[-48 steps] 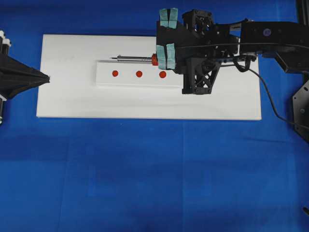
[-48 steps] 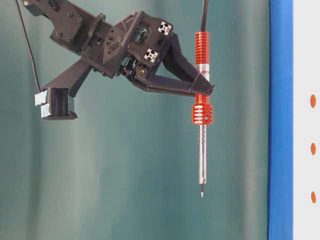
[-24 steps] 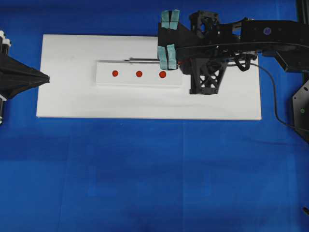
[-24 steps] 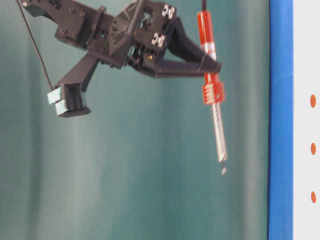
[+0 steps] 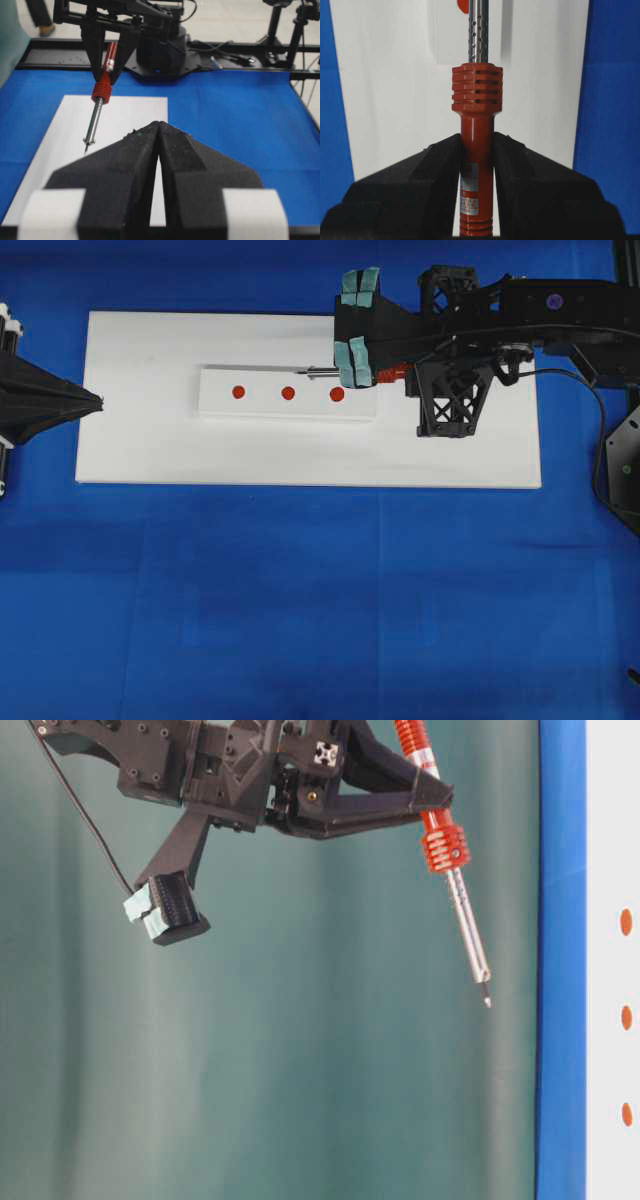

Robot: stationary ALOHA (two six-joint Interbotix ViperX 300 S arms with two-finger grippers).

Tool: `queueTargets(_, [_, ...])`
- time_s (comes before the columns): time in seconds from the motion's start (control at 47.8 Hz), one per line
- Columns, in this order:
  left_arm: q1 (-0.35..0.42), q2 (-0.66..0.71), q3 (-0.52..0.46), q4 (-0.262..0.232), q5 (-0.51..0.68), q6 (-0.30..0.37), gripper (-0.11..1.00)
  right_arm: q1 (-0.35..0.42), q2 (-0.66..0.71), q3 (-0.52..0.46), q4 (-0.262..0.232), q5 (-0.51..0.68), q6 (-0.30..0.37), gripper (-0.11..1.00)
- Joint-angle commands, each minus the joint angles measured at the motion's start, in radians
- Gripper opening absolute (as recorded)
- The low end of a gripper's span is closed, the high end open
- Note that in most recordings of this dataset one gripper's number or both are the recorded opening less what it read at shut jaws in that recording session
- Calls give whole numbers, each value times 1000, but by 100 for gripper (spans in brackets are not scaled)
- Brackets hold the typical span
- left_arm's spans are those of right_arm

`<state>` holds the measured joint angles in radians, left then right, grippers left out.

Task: Touch the tip of the soldering iron to the mark.
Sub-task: 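Lower the iron tip onto the leftmost red dot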

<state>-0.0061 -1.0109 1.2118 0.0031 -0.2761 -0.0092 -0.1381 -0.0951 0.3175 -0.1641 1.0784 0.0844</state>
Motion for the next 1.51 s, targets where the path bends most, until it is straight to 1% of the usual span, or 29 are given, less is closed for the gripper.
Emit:
queueTargets(0.0, [-2, 5, -9, 0, -11, 0, 0, -3, -12, -28, 0, -12, 2, 6])
queueTargets(0.712, [-2, 5, -11, 0, -11, 2, 0, -3, -8, -29, 2, -31, 3, 6])
queueTargets(0.838, [0, 3, -9, 0, -12, 2, 0, -3, 28, -44, 0, -41, 3, 6])
queueTargets(1.256, [0, 5, -9, 0, -8, 0, 0, -3, 215, -163, 0, -77, -5, 6])
queueTargets(1.487, [-2, 5, -9, 2, -8, 2, 0, 0, 281, -190, 3, -100, -15, 6])
